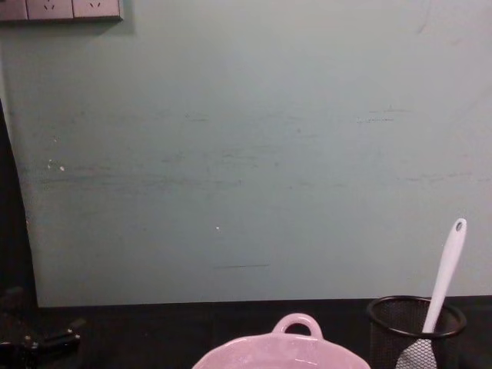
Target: Use the one hand to pick up the spoon and stir the clear water in the bowl.
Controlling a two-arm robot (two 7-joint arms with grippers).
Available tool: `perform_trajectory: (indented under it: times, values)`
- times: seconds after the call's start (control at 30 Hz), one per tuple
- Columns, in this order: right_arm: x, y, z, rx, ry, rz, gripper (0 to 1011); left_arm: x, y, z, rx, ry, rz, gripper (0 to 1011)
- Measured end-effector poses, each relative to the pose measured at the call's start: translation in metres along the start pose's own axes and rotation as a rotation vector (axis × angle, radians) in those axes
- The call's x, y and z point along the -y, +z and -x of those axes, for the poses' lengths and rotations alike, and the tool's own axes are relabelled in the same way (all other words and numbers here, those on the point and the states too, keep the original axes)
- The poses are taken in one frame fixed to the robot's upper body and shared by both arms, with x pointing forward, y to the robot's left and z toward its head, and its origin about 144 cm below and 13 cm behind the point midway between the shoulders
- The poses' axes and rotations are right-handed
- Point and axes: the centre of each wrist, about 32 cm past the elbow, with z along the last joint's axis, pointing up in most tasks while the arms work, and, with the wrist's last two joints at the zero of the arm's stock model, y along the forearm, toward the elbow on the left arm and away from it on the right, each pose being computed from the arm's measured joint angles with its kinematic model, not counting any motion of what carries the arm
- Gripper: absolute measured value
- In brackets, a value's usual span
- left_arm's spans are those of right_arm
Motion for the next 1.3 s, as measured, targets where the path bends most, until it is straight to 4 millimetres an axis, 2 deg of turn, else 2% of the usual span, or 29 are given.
perform_trajectory:
  times: [0.33, 0.43, 0.67, 0.9, 1.3]
  values:
    - [-0.008, 0.016, -0.009, -0.353, 0.124, 0.059, 1002, 0.000, 0.000, 0.000, 0.000, 0.000, 0.000, 1011]
    - [-0.017, 0.021, -0.011, -0.465, 0.162, 0.093, 1003, 0.000, 0.000, 0.000, 0.000, 0.000, 0.000, 1011]
    - [-0.038, 0.024, -0.014, -0.607, 0.207, 0.149, 1003, 0.000, 0.000, 0.000, 0.000, 0.000, 0.000, 1011]
    - [-0.055, 0.025, -0.017, -0.638, 0.198, 0.170, 1003, 0.000, 0.000, 0.000, 0.000, 0.000, 0.000, 1011]
    - [-0.078, 0.028, -0.014, -0.562, 0.206, 0.139, 1003, 0.000, 0.000, 0.000, 0.000, 0.000, 0.000, 1011]
